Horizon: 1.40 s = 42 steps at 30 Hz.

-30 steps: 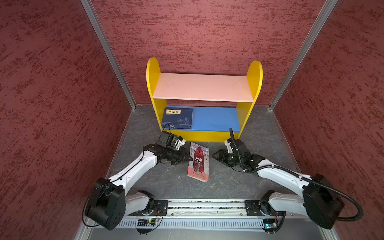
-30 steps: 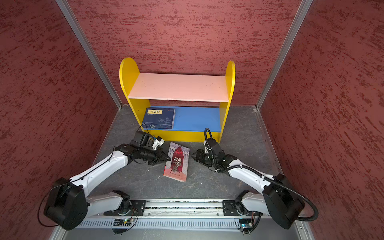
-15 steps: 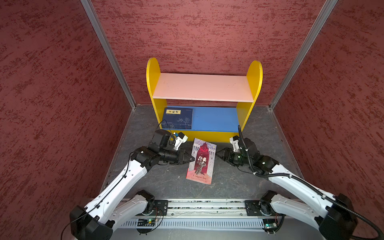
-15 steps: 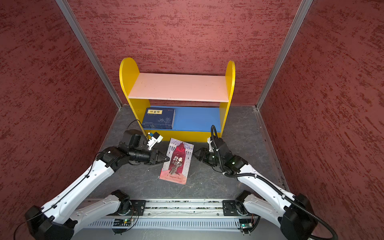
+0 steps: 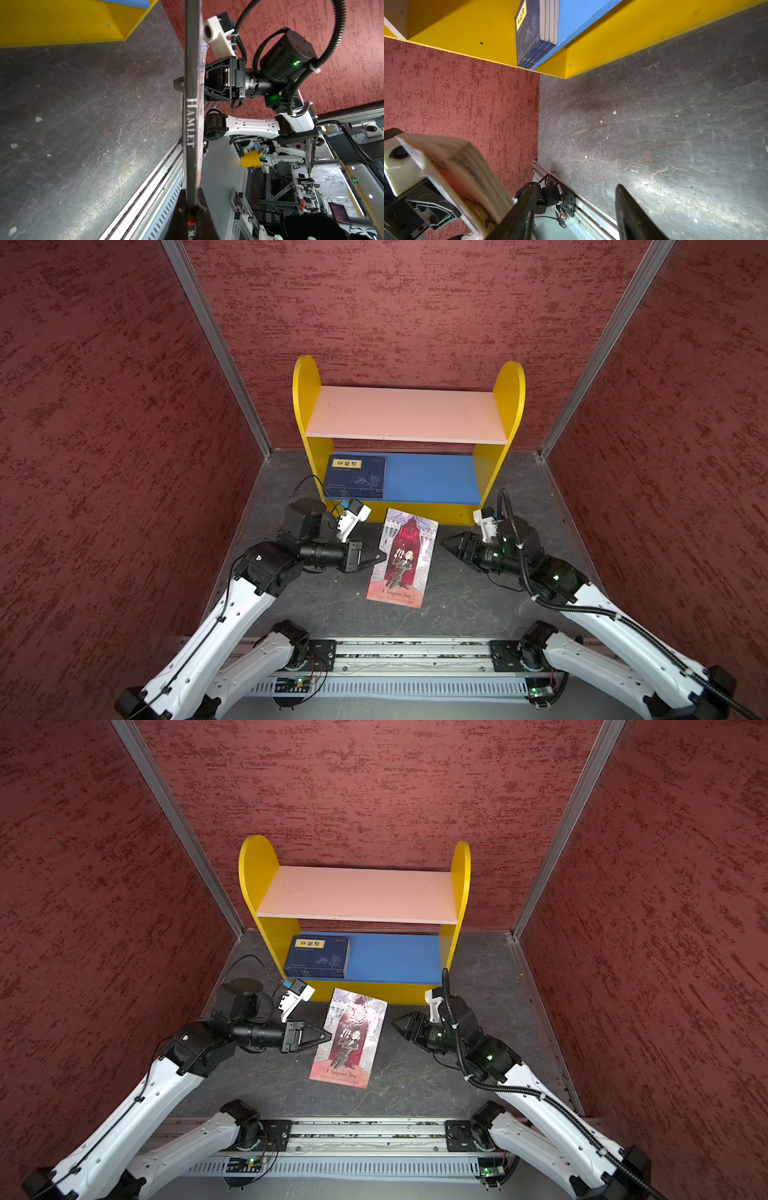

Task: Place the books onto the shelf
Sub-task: 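Grip the upright Hamlet book with the left gripper while the right gripper draws back, then lift the Hamlet book with the left gripper toward the pink upper shelf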

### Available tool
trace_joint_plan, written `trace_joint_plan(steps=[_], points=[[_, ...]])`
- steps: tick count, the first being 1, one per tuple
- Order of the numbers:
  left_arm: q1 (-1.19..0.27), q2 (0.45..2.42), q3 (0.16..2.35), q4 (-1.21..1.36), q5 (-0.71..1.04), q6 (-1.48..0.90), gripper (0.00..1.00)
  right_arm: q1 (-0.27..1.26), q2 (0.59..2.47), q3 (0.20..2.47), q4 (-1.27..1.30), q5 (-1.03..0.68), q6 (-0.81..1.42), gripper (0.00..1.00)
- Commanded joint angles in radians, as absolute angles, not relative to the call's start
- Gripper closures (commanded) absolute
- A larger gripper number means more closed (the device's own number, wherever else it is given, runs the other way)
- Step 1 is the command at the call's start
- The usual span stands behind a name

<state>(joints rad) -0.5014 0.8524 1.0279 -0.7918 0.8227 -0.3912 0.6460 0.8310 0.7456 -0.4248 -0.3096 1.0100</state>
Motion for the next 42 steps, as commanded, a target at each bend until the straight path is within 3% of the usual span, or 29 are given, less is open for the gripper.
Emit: trace_joint_plan(steps=[1,13,18,22,28,42], points=[[-0.506,0.83,1.084,-0.76,0.845,-0.337,1.0,0.643,0.843,0.784,-0.454,-0.299,1.009,0.39],[-0.462,0.84,1.252,-0.704,0.798,-0.341,1.0,0.644,0.773,0.787,-0.26,-0.329,1.043,0.39],[-0.426,0.9,1.359,-0.673,0.71,-0.361,1.0,0.646,0.718,0.817,-0.179,-0.323,1.046,0.39],[-0.379,0.933,1.399,-0.599,0.604,-0.445,1.0,0.649,0.694,0.789,0.031,-0.35,1.096,0.36],[-0.303,0.992,1.457,-0.53,0.518,-0.568,1.0,0.687,0.815,0.852,0.259,-0.397,1.097,0.36],[-0.177,1.035,1.441,-0.373,0.538,-0.844,1.0,0.816,1.152,0.984,0.625,-0.401,1.138,0.33]])
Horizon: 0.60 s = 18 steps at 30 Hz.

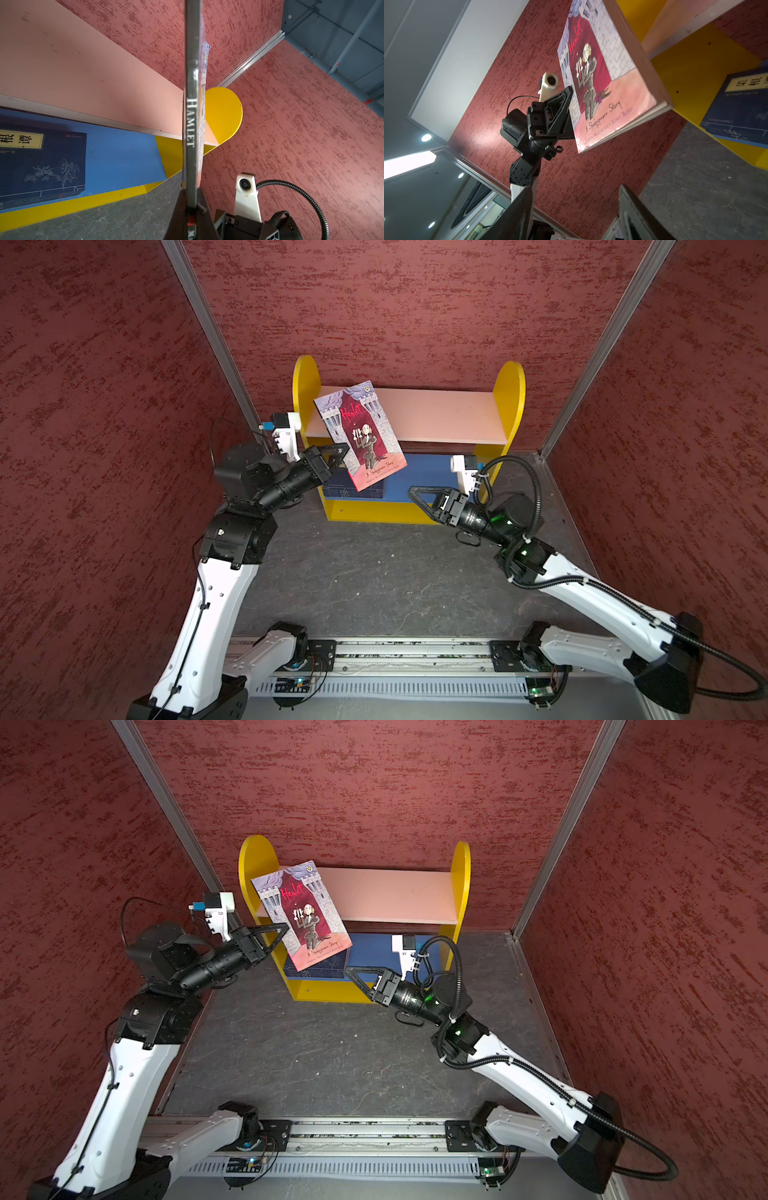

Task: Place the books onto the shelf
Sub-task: 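Lift the Hamlet book with the left gripper toward the pink upper shelf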

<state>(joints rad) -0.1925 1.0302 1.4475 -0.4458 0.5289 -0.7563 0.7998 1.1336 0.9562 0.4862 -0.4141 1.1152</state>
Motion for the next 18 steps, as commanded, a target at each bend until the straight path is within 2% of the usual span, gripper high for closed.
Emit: trace_joint_plan(steps=[1,8,18], points=[[-0.173,1.038,1.44,-0.367,0.541,-0.859,1.0,0.819,1.166,0.988,0.64,-0.395,1.142,0.32],[-0.157,1.038,1.419,-0.341,0.569,-0.943,1.0,0.827,1.297,1.022,0.816,-0.367,1.191,0.32],[-0.148,1.022,1.358,-0.288,0.606,-1.033,1.0,0.829,1.447,1.117,0.905,-0.345,1.233,0.32]])
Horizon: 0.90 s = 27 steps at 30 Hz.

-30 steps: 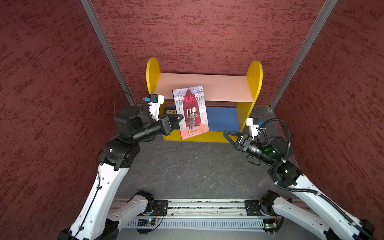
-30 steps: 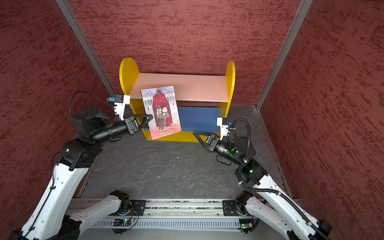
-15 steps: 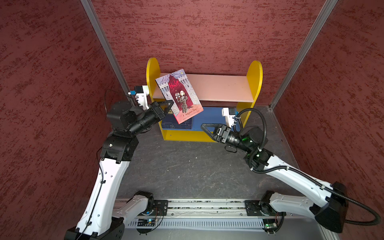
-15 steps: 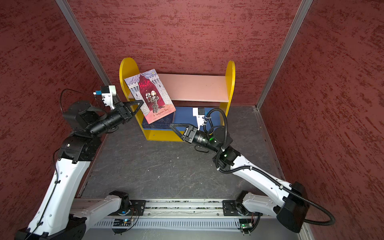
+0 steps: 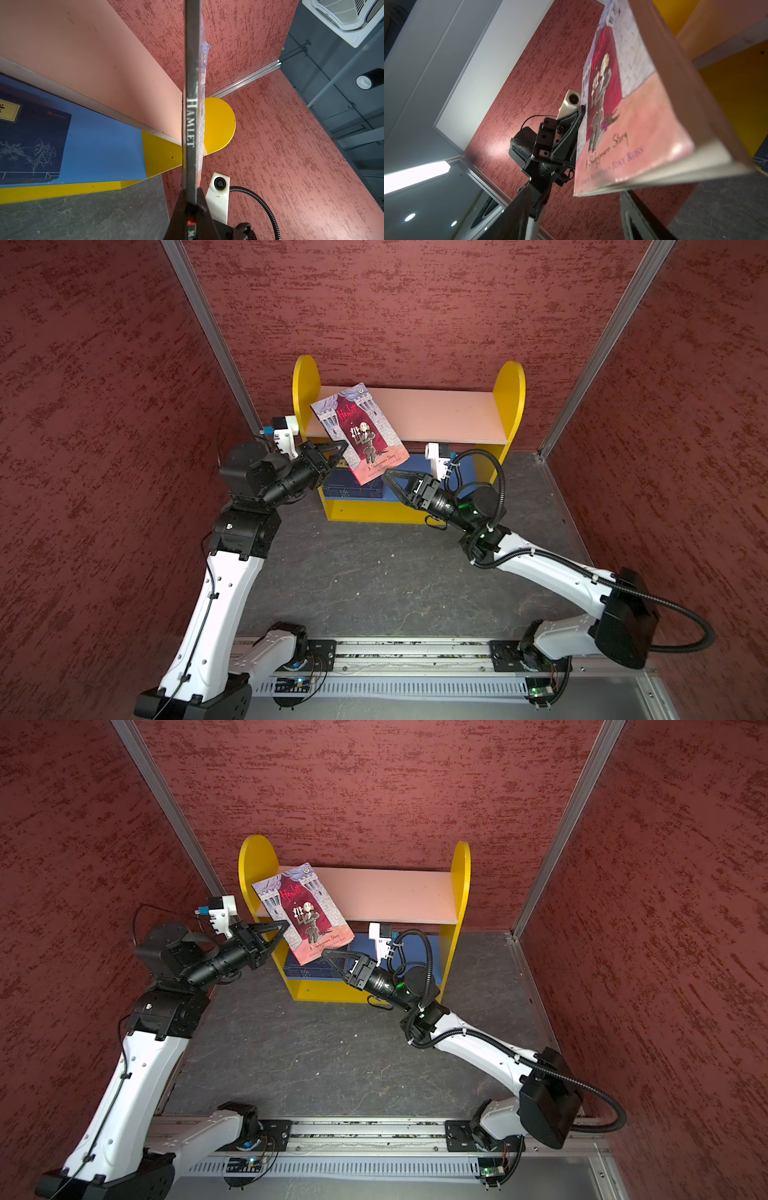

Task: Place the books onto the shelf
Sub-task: 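Lift the Hamlet book with the left gripper toward the pink upper shelf, then grasp the Hamlet book's edge with the right gripper beside the left gripper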

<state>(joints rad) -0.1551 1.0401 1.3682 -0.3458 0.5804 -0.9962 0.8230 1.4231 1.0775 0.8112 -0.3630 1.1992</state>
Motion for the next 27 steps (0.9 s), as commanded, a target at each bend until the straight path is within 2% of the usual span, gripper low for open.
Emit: trace_joint_plan(steps=[1,6,9,23,26,27], points=[[-0.147,1.022,1.355,-0.283,0.607,-1.038,1.0,0.83,1.45,1.125,0.914,-0.342,1.236,0.32],[-0.147,1.02,1.358,-0.273,0.62,-1.058,1.0,0.828,1.521,1.176,0.905,-0.337,1.239,0.32],[-0.148,1.013,1.346,-0.275,0.627,-1.064,1.0,0.827,1.528,1.198,0.872,-0.32,1.22,0.36],[-0.149,0.962,1.263,-0.308,0.63,-1.051,1.0,0.828,1.458,1.165,0.787,-0.287,1.164,0.92],[-0.148,0.952,1.251,-0.31,0.63,-1.051,0.95,0.826,1.42,1.173,0.732,-0.295,1.144,0.96],[-0.149,0.948,1.248,-0.309,0.629,-1.049,0.93,0.825,1.414,1.176,0.714,-0.301,1.139,1.0]])
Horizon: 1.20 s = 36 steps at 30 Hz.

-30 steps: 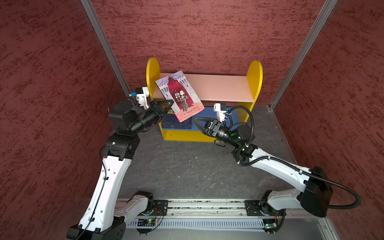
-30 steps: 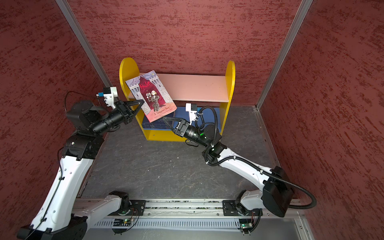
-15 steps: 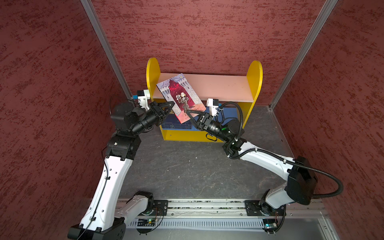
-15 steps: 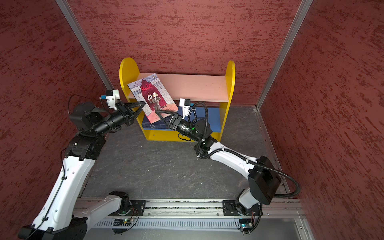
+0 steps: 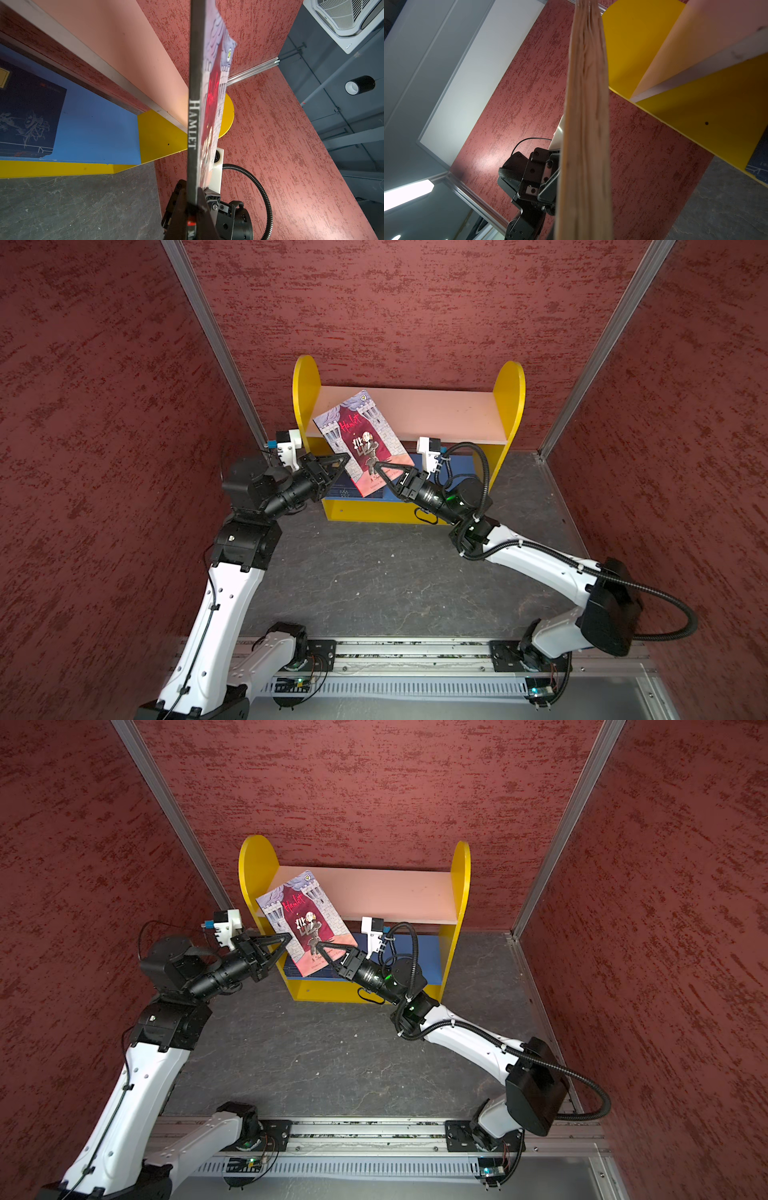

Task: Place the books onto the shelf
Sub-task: 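Grasp the Hamlet book's edge with the right gripper beside the left gripper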

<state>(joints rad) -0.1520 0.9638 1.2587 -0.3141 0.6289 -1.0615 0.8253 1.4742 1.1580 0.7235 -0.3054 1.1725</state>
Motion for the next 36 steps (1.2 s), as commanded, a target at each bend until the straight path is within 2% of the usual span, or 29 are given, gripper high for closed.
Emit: trace_joint_plan(steps=[1,3,6,7,11,16,19,22,32,36], points=[[-0.148,0.946,1.244,-0.31,0.63,-1.048,0.91,0.823,1.407,1.177,0.698,-0.306,1.135,1.0],[-0.146,0.939,1.236,-0.309,0.631,-1.04,0.82,0.82,1.395,1.181,0.661,-0.317,1.129,1.0],[-0.146,0.927,1.234,-0.312,0.646,-0.94,0.5,0.809,1.383,1.186,0.604,-0.352,1.12,1.0],[-0.145,0.92,1.238,-0.349,0.638,-0.897,0.42,0.803,1.378,1.185,0.592,-0.371,1.118,1.0],[-0.113,0.876,1.234,-0.414,0.648,-0.765,0.29,0.777,1.337,1.206,0.472,-0.436,1.078,1.0],[-0.014,0.818,1.213,-0.398,0.767,-0.741,0.26,0.748,1.278,1.266,0.221,-0.551,0.978,1.0],[0.042,0.802,1.194,-0.339,0.887,-0.782,0.2,0.73,1.242,1.295,0.083,-0.608,0.912,1.0],[0.085,0.81,1.187,-0.321,0.974,-0.836,0.18,0.711,1.217,1.328,-0.047,-0.651,0.845,1.0],[0.153,0.807,1.121,-0.143,1.134,-0.967,0.17,0.674,1.174,1.358,-0.182,-0.801,0.761,1.0],[0.151,0.81,1.075,-0.01,1.193,-1.051,0.22,0.669,1.186,1.373,-0.197,-0.865,0.749,1.0]])
